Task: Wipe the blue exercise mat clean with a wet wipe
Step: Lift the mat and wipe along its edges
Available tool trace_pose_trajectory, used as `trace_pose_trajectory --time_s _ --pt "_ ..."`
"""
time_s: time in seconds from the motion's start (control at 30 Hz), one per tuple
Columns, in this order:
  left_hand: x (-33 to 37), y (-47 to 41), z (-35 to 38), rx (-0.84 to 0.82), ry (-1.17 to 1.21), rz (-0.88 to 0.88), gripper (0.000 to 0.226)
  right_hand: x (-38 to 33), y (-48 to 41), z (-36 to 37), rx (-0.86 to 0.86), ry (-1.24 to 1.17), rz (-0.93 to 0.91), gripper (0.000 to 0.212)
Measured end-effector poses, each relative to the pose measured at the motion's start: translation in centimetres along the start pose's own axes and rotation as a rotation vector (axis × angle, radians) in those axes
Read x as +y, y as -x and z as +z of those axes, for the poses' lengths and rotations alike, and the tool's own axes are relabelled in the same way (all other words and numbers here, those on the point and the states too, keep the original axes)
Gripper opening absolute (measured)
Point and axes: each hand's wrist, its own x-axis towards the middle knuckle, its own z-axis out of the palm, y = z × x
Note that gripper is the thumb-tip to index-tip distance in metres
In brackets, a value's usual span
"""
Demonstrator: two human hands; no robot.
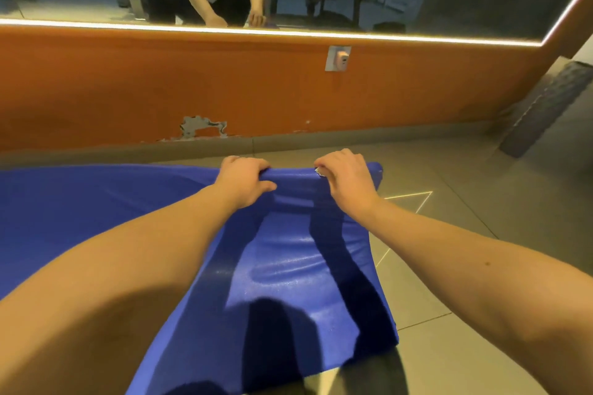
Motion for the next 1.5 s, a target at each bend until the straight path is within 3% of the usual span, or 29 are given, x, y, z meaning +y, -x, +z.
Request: trace_pose_trajectory --time_s 0.13,0.3,0.63,0.9,1.07,1.23,1.37,1.5 --pt "4.1 0.0 1.1 0.061 0.006 0.000 0.021 -1.7 -0.4 1.0 -0.069 -0.029 -0.075 0.021" --pt "4.0 1.4 0.9 0.141 -0.063 -0.057 0.019 -2.2 -1.2 -0.6 -0.184 0.022 -0.198 0.032" --pt "4.8 2.6 -0.3 0.084 -0.117 -0.050 0.023 3.5 3.7 -6.5 -0.014 0.024 0.115 0.025" --pt "5.1 2.5 -3.0 0.017 -0.092 -0.102 0.023 -1.2 2.2 -5.2 -0.056 -0.018 -0.121 0.021" --pt "5.2 2.5 -3.5 -0.002 -0.107 -0.071 0.022 2.1 3.4 -8.7 -0.057 0.074 0.064 0.031" --pt "5.3 1.9 -2.9 -0.003 -0.152 -0.069 0.028 5.1 4.9 -7.9 0.053 -0.286 0.375 0.026" --pt "6.8 0.6 -2.2 0.026 -0.016 0.001 0.044 5.6 4.6 -6.2 0.092 -0.413 0.386 0.025" --pt "12.5 -1.1 -1.6 0.086 0.092 0.173 0.051 6.3 4.8 -4.8 0.078 -0.520 0.367 0.020"
